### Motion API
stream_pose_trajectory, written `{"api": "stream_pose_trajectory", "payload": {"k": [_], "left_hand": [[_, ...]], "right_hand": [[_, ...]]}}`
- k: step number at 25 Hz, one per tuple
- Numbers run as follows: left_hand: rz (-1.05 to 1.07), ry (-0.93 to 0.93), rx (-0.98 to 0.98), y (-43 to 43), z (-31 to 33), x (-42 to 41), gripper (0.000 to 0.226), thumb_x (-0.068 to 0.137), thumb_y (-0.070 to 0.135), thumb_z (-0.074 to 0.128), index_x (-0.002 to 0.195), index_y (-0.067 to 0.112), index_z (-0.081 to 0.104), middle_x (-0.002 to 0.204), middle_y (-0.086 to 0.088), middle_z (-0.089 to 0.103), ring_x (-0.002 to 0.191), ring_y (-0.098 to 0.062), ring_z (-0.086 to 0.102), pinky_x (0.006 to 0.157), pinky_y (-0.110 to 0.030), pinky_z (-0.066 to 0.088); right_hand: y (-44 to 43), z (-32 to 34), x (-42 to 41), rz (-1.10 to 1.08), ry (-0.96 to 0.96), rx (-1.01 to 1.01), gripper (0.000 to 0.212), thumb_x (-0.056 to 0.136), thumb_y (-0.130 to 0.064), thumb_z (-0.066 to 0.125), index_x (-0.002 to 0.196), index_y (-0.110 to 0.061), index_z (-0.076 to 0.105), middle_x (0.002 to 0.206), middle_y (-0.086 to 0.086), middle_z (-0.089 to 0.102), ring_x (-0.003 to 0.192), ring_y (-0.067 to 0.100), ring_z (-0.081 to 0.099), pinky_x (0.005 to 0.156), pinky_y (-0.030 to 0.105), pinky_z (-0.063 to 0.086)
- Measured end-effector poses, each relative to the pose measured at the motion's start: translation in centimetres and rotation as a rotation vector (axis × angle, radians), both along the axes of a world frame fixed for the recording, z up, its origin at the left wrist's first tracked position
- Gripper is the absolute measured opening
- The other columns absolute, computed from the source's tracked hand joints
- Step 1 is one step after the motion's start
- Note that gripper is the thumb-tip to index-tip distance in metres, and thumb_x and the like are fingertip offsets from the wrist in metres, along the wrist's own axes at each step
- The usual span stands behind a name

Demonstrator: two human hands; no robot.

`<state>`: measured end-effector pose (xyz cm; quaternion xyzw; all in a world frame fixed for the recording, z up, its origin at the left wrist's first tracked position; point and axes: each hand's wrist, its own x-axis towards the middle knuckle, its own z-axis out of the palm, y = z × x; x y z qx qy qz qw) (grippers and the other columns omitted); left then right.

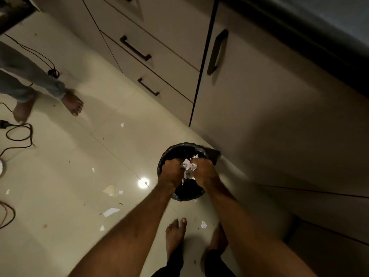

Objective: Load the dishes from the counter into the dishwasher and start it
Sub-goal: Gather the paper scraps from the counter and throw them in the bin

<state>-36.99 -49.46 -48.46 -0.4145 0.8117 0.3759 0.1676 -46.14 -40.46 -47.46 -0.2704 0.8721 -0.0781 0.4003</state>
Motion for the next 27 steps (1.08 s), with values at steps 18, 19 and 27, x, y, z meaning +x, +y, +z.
{"api": "stream_pose_trajectory", "payload": {"k": [18, 19, 27], "left_hand": [[-0.485, -0.061, -0.075, 1.2, 2.3, 1.5, 0.087, 0.095, 0.028, 0.068, 0.164, 0.012, 0.016, 0.168, -0.011, 0.023, 0.153, -0.029, 0.027, 0.123, -0.038, 0.027], [-0.539, -0.040, -0.126, 1.4, 3.8, 1.5, 0.087, 0.096, 0.029, 0.066, 0.164, 0.011, 0.014, 0.168, -0.012, 0.022, 0.154, -0.028, 0.025, 0.124, -0.038, 0.025], [-0.941, -0.037, -0.401, 7.0, 20.7, 0.8, 0.112, 0.087, 0.047, 0.073, 0.163, 0.002, 0.003, 0.171, -0.015, 0.009, 0.158, -0.028, 0.010, 0.128, -0.043, 0.015]], "right_hand": [[2.5, 3.0, 2.2, 0.003, -0.014, -0.025, 0.090, 0.092, -0.021, 0.075, 0.164, -0.024, 0.022, 0.165, 0.007, 0.036, 0.150, 0.029, 0.037, 0.123, 0.046, 0.034], [2.6, 4.6, 2.3, 0.037, 0.017, -0.013, 0.093, 0.091, -0.023, 0.075, 0.165, -0.022, 0.020, 0.166, 0.007, 0.033, 0.152, 0.029, 0.033, 0.125, 0.047, 0.029], [8.9, 23.7, 5.8, 0.092, 0.398, 0.036, 0.105, 0.090, -0.047, 0.071, 0.165, -0.008, 0.009, 0.173, 0.013, 0.012, 0.161, 0.031, 0.003, 0.128, 0.052, -0.007]]}}
